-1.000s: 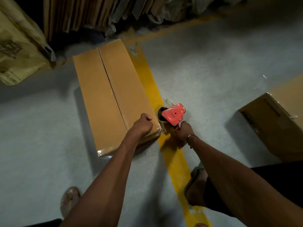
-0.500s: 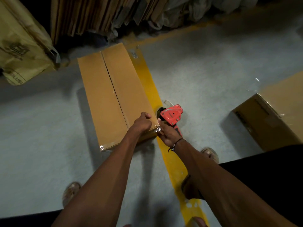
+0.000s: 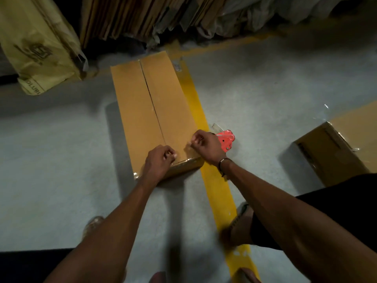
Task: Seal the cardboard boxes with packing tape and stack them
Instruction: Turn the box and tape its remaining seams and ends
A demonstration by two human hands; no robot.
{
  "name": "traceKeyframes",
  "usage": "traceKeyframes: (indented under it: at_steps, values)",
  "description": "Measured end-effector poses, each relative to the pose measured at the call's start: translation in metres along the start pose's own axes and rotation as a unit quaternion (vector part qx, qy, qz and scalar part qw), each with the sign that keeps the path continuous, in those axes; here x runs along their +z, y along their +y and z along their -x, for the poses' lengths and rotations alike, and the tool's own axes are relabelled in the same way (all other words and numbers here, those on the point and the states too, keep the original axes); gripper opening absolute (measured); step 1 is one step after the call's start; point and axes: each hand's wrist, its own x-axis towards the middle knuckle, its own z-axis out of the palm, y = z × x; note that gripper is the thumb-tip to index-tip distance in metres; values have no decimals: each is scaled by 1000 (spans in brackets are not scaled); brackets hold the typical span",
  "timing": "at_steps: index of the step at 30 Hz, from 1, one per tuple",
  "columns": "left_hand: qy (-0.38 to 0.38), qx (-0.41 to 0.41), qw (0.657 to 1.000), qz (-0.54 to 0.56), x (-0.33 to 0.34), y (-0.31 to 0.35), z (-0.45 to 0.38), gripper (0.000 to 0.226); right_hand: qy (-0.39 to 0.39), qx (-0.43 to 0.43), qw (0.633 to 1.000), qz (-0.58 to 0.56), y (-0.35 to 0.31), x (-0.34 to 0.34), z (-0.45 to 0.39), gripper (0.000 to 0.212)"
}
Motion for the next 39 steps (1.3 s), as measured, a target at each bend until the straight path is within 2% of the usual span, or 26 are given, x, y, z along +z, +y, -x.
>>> traceKeyframes:
  at_steps: [2,3,10,15,20,23,25,29,36,39]
  values:
    - [-6,-2,1000,6,-1,-12,10,19,-108,-43,990,73,-3,12,1,11]
    - [0,4,1000,12,0,-15,13,21,-135,-60,984,103,-2,16,2,11]
    - [30,34,999,11,14,-23,24,14,-170,-117,965,164,5,14,9,19]
    - [-7,78,992,-100,13,-29,20,21,-183,-186,932,253,3,12,10,20]
    - [-29,139,962,-233,17,-35,17,39,-213,-296,853,373,-1,9,1,29]
    - [-33,172,948,-266,20,-43,21,56,-229,-363,786,446,0,9,-4,33]
    - [-47,184,945,-268,20,-46,23,58,-237,-393,749,477,3,7,-6,33]
    - [-61,182,952,-239,15,-47,22,69,-286,-396,738,467,-4,0,-13,30]
    - [-96,163,964,-188,5,-44,23,88,-400,-308,725,469,-37,-12,-23,50]
    - [-118,167,965,-166,-6,-45,23,80,-398,-286,732,474,-41,-12,-20,56]
